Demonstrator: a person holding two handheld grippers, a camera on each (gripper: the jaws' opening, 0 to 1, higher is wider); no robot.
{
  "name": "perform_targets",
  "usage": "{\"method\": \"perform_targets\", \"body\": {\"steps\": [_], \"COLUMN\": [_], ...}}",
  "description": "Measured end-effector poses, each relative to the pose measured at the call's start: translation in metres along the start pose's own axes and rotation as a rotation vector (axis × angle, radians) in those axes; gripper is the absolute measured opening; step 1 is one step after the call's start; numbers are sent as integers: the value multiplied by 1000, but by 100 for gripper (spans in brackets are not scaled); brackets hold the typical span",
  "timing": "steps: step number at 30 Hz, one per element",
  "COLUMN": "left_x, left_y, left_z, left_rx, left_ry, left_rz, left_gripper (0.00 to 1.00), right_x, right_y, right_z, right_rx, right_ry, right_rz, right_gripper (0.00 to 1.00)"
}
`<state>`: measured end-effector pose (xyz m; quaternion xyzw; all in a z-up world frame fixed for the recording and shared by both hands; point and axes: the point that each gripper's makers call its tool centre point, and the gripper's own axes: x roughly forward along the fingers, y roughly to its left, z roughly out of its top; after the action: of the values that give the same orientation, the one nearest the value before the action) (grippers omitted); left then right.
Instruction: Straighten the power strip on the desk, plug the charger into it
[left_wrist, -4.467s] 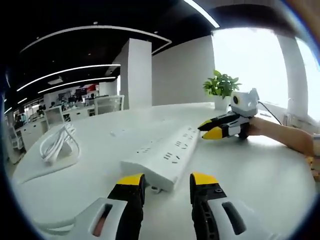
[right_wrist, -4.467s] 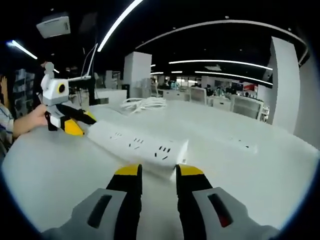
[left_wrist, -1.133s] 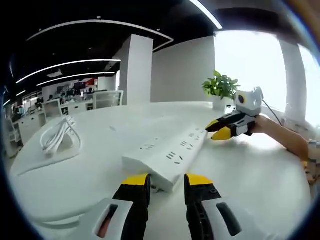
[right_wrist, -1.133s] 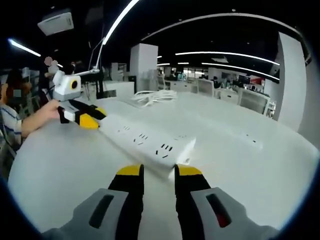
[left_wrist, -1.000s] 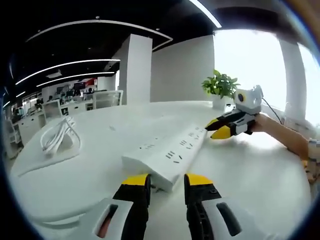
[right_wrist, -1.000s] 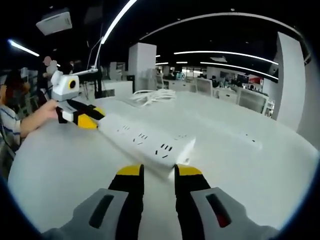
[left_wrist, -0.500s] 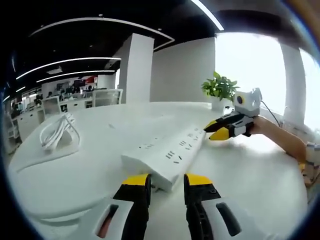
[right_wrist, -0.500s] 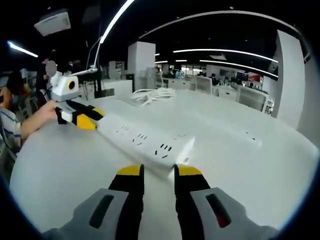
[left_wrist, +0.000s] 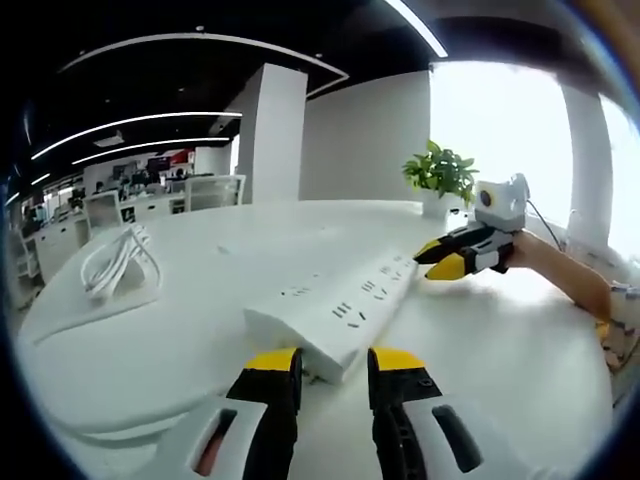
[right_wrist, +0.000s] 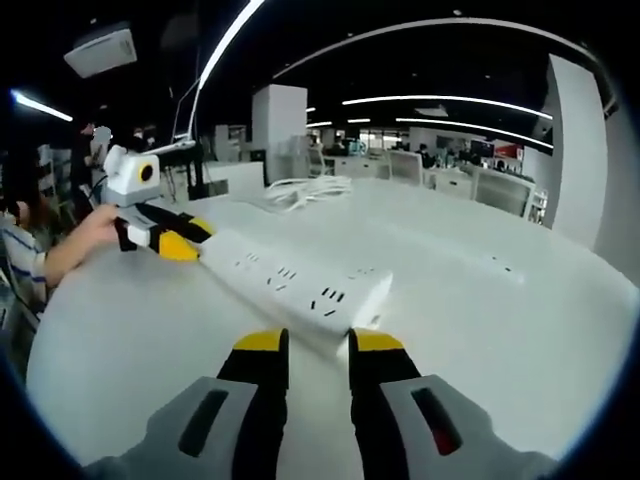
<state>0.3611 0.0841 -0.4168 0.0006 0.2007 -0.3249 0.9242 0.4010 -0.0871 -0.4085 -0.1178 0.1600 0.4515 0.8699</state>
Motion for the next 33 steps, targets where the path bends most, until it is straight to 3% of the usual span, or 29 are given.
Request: {"method": "perform_targets", "body": {"steps": [11, 18, 27, 33], "left_x": [-5, -7, -8, -7], "left_y": [-4, -4, -2, -3], "left_z": [-3, -5, -4, -4], "left_rx": [4, 19, -4, -3], "left_ry": [9, 11, 9, 12], "left_rz": [0, 12, 0, -2], "left_gripper": [27, 25, 25, 25], "right_x": [-8, -13, -17, -18], "right_y": [13, 19, 22, 20], "right_z": [-3, -4, -5, -5], "right_rx": [-17, -5, -59, -32], "right_ry": [-6, -23, 8, 10], "right_rz": [-14, 15, 15, 0], "right_gripper": [23, 23, 24, 24]}}
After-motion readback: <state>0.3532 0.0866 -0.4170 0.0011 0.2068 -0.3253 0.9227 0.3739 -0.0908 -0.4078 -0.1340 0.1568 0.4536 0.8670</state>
